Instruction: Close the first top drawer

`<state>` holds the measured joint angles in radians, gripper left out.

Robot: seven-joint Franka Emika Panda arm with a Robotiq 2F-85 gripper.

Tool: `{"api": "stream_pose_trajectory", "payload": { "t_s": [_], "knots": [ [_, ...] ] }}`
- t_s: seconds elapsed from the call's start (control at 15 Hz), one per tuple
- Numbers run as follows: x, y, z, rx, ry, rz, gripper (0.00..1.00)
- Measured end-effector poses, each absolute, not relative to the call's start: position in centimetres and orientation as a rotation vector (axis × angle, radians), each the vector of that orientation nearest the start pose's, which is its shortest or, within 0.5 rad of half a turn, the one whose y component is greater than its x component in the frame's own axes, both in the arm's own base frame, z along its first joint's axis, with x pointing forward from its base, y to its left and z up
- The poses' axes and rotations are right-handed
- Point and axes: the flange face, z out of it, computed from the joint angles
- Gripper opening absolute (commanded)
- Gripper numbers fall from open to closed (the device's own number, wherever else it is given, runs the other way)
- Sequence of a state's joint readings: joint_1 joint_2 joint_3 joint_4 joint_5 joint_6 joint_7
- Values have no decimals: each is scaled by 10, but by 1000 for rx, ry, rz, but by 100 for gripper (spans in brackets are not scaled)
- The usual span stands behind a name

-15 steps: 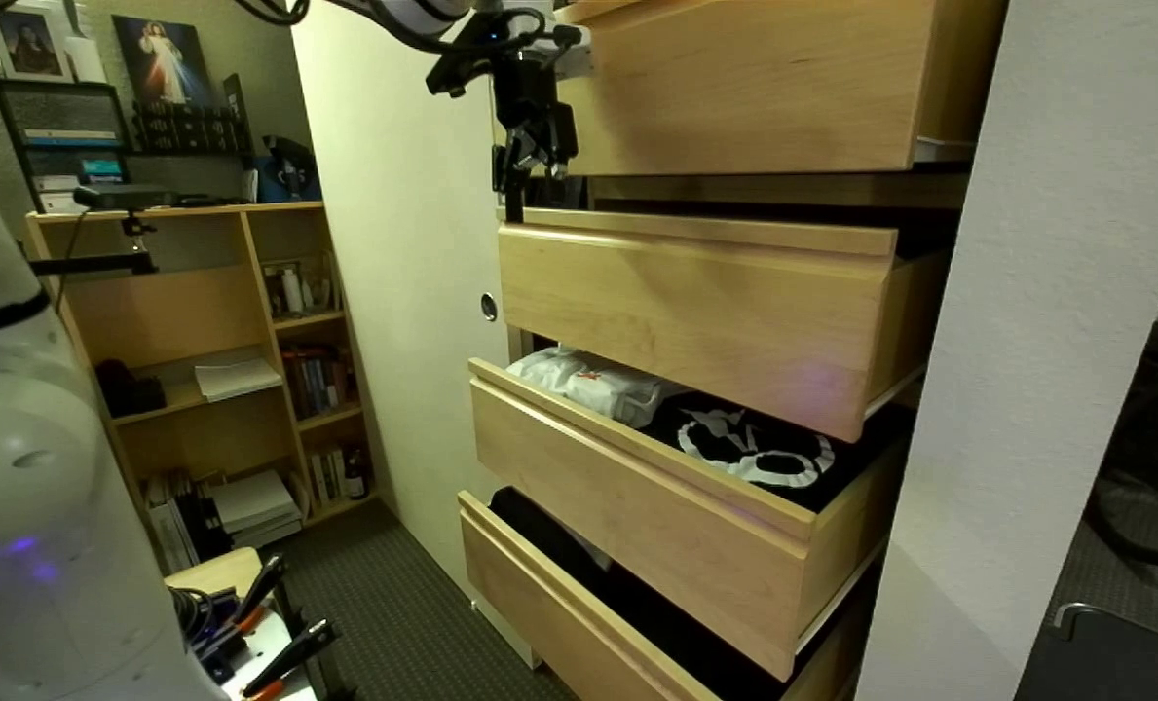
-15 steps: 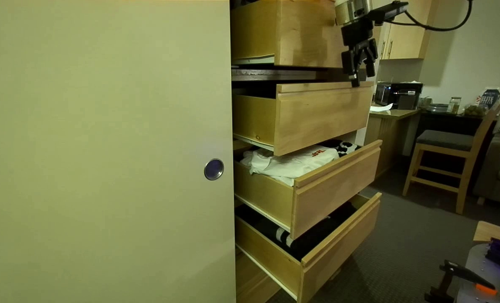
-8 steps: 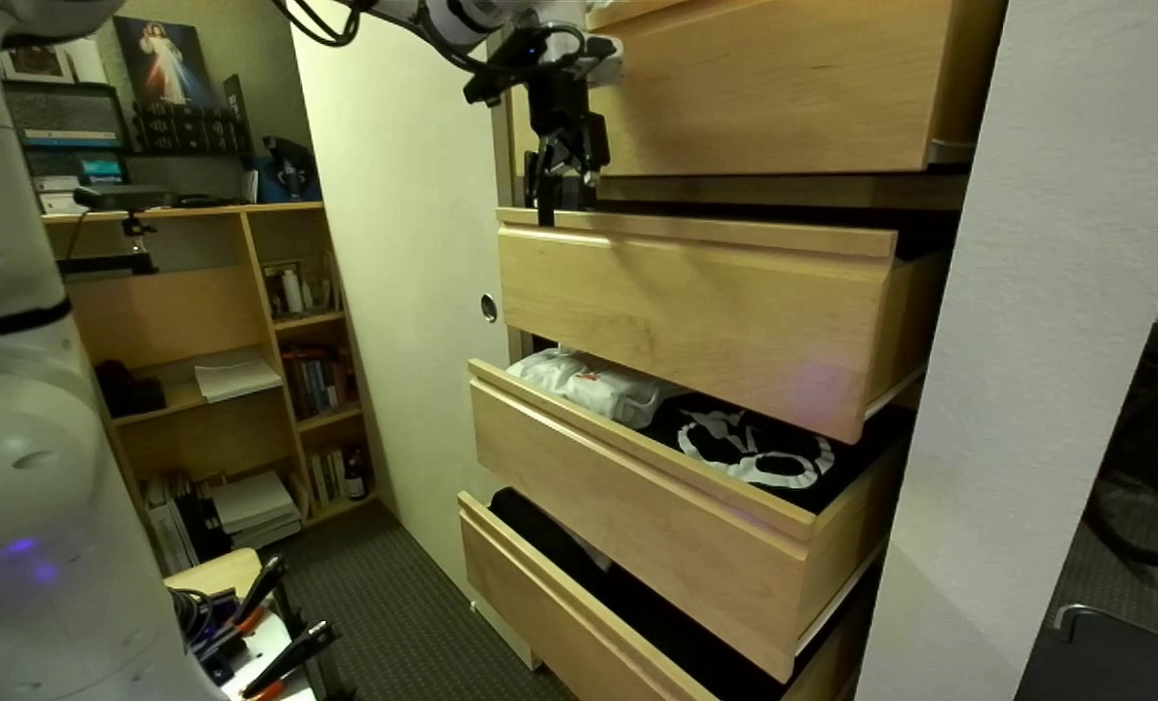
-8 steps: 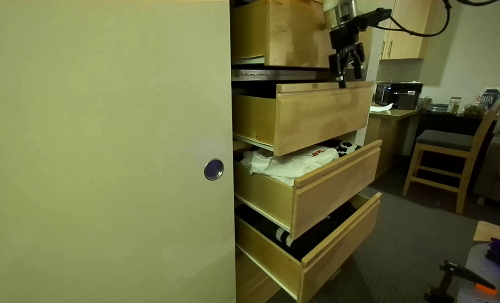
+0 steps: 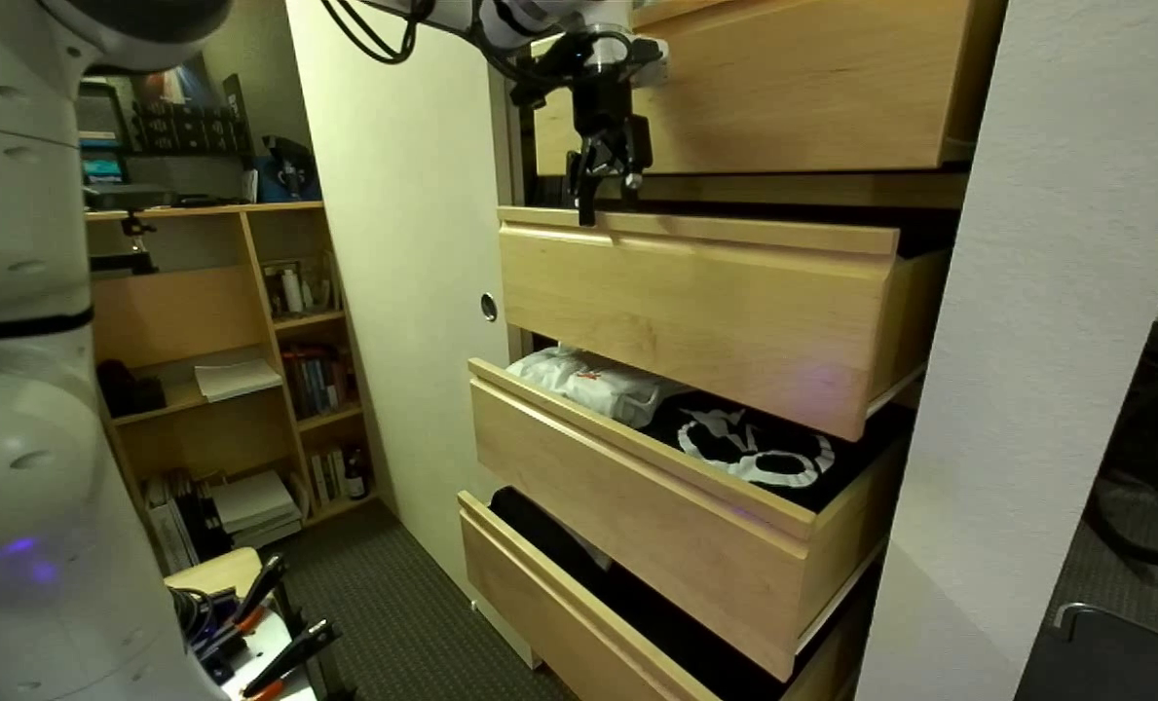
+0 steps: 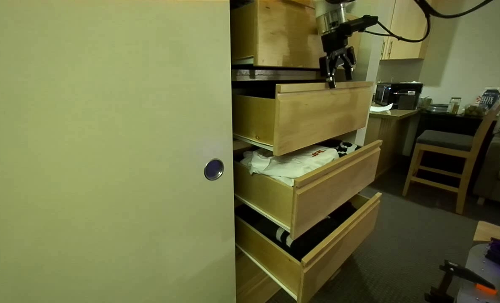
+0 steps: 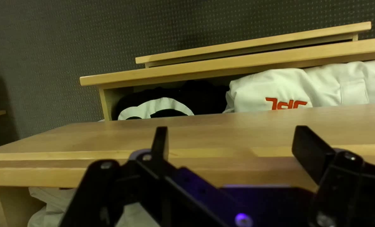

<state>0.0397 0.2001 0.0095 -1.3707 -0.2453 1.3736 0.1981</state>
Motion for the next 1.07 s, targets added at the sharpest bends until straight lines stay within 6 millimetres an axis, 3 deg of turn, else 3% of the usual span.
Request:
{"api": "stream_pose_trajectory", "payload": {
  "t_s": [0.53, 0.87, 1.07],
  "knots": [
    [612, -21, 589, -3305, 345, 434, 100],
    [593, -13, 589, -3182, 232, 682, 100],
    [586, -8, 594, -3166, 191, 715, 100]
  ]
}}
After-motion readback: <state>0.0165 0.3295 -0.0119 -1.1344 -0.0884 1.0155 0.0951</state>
